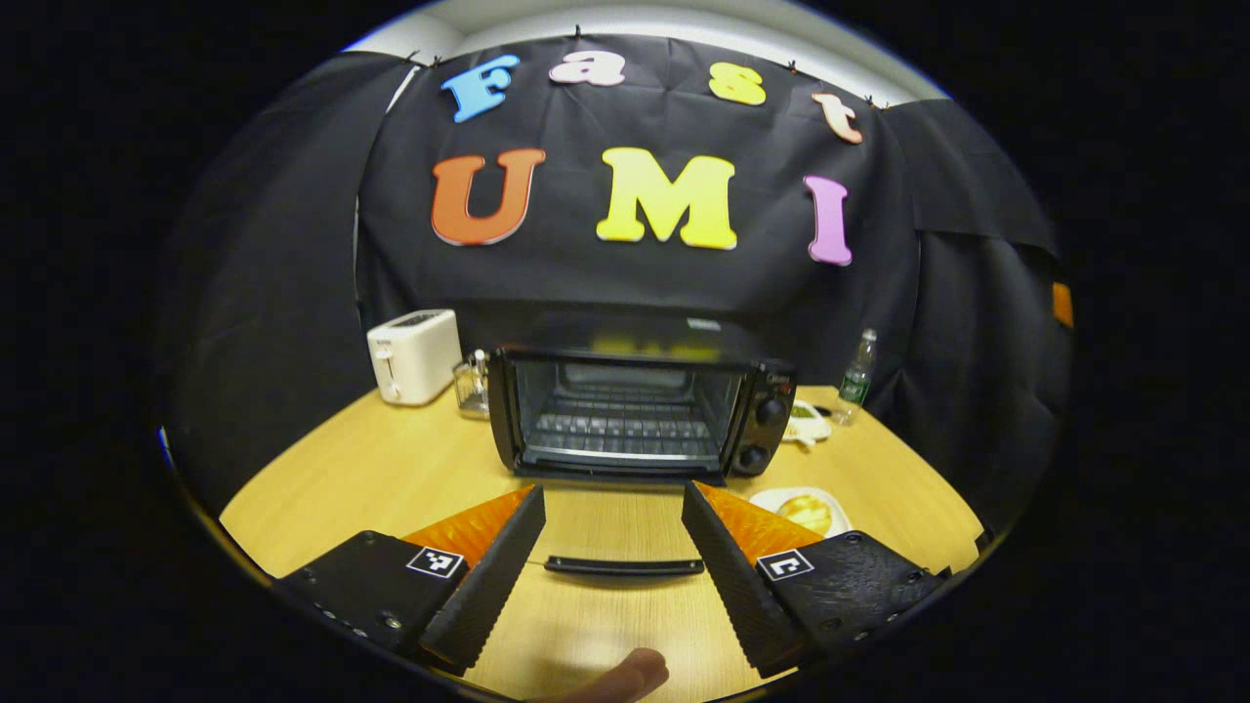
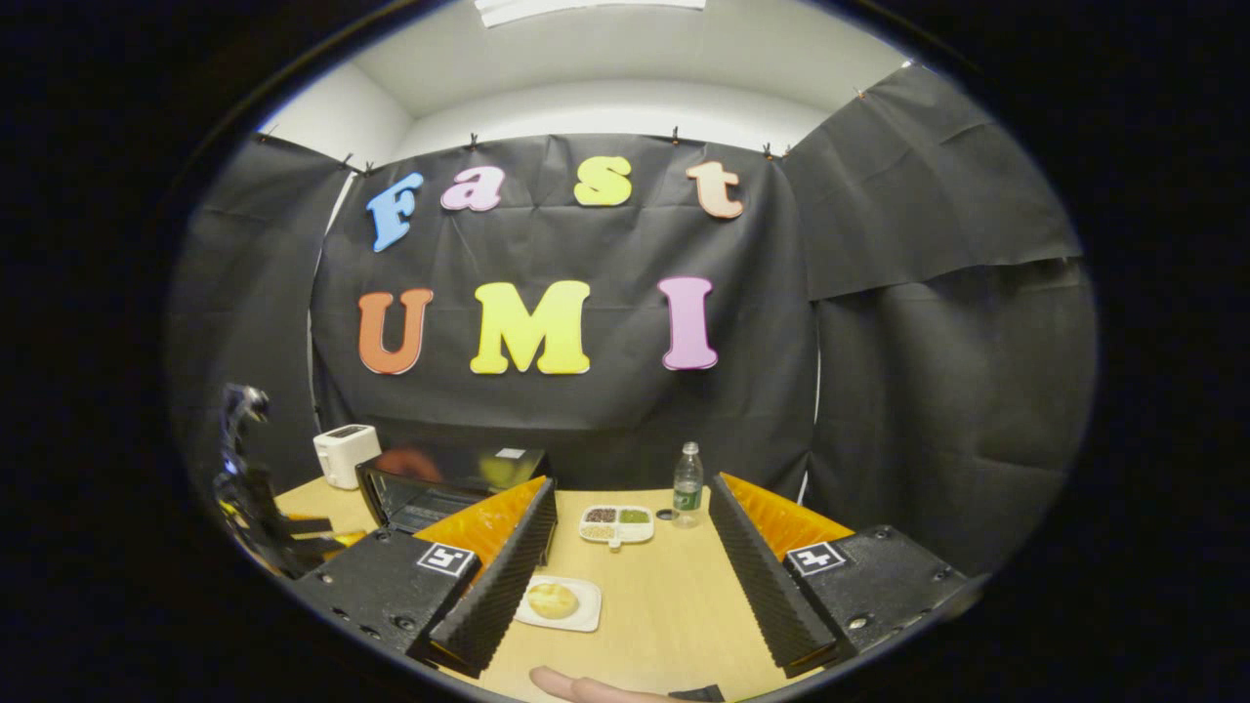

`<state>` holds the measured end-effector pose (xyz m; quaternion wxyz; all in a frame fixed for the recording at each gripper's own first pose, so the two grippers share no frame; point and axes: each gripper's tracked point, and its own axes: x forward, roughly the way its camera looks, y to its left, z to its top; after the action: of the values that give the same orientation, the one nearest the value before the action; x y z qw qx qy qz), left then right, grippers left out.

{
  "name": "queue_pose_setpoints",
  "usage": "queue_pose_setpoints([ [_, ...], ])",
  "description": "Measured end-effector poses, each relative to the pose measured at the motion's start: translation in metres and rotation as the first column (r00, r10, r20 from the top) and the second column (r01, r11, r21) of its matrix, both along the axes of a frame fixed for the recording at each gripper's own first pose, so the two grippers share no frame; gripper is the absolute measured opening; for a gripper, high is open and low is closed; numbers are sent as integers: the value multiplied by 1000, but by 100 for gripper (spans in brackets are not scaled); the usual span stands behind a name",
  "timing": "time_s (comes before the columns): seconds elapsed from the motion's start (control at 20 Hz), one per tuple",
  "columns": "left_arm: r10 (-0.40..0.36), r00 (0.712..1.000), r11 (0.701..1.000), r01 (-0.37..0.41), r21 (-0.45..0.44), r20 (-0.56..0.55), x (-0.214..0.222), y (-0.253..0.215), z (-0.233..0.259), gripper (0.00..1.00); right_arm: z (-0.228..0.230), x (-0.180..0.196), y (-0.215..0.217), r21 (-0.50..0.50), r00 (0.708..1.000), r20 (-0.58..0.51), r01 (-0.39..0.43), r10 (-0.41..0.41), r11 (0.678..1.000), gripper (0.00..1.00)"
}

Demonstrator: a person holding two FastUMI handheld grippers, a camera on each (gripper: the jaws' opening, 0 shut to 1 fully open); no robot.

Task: Open the electric oven with the left hand, put the food in, and close the electric oven.

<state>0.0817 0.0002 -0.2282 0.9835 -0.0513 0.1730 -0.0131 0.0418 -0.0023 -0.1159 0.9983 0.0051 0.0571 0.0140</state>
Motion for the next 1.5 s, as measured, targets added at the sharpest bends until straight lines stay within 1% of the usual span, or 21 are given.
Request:
queue_pose_setpoints([
  [0.15, 19, 995, 1000, -21, 14, 96, -18, 14, 60, 93, -26, 16, 10, -24, 1000, -23, -9, 9, 1000, 97],
  [0.3, 51, 979, 998, -59, 32, 197, -35, 30, 115, 93, -61, 35, 23, -50, 998, -52, -24, 21, 998, 97],
  [0.35, 54, 974, 997, -65, 43, 221, -42, 33, 128, 93, -74, 42, 28, -47, 998, -64, -31, 28, 998, 100],
  [0.45, 67, 961, 993, -90, 73, 270, -58, 37, 152, 94, -104, 56, 40, -37, 993, -103, -54, 50, 998, 97],
  [0.6, 72, 946, 989, -110, 102, 316, -77, 37, 174, 94, -149, 77, 56, -29, 984, -163, -78, 72, 997, 98],
  [0.7, 75, 944, 987, -115, 108, 321, -86, 36, 178, 93, -174, 89, 63, -23, 977, -199, -81, 74, 996, 98],
  [0.75, 80, 942, 987, -120, 103, 325, -88, 37, 179, 82, -185, 93, 70, -11, 972, -218, -92, 87, 996, 98],
  [0.8, 71, 940, 989, -110, 101, 335, -89, 35, 179, 92, -198, 96, 79, 7, 965, -240, -108, 107, 994, 100],
  [0.85, 65, 935, 989, -106, 99, 347, -87, 36, 180, 92, -211, 99, 87, 29, 957, -262, -120, 124, 992, 98],
  [0.9, 71, 934, 990, -109, 91, 349, -85, 40, 177, 92, -225, 102, 95, 42, 948, -286, -132, 139, 990, 98],
  [1.0, 93, 941, 990, -123, 73, 324, -80, 49, 161, 92, -249, 107, 103, 31, 931, -336, -137, 140, 990, 97],
  [1.1, 108, 948, 987, -137, 80, 299, -74, 58, 152, 92, -267, 111, 107, 33, 916, -377, -136, 138, 990, 98],
  [1.15, 123, 949, 985, -154, 85, 290, -72, 65, 147, 92, -274, 114, 109, 38, 907, -397, -136, 140, 990, 100],
  [1.2, 130, 949, 983, -161, 88, 286, -70, 68, 145, 92, -281, 115, 111, 49, 901, -410, -135, 144, 990, 98],
  [1.3, 106, 949, 983, -145, 109, 298, -63, 67, 143, 93, -293, 116, 114, 60, 885, -442, -138, 150, 989, 98],
  [1.35, 104, 949, 983, -144, 117, 297, -61, 69, 141, 92, -299, 116, 117, 58, 874, -459, -147, 157, 987, 100],
  [1.5, 101, 955, 982, -140, 124, 279, -59, 72, 133, 93, -314, 117, 120, 50, 850, -504, -148, 153, 988, 100],
])
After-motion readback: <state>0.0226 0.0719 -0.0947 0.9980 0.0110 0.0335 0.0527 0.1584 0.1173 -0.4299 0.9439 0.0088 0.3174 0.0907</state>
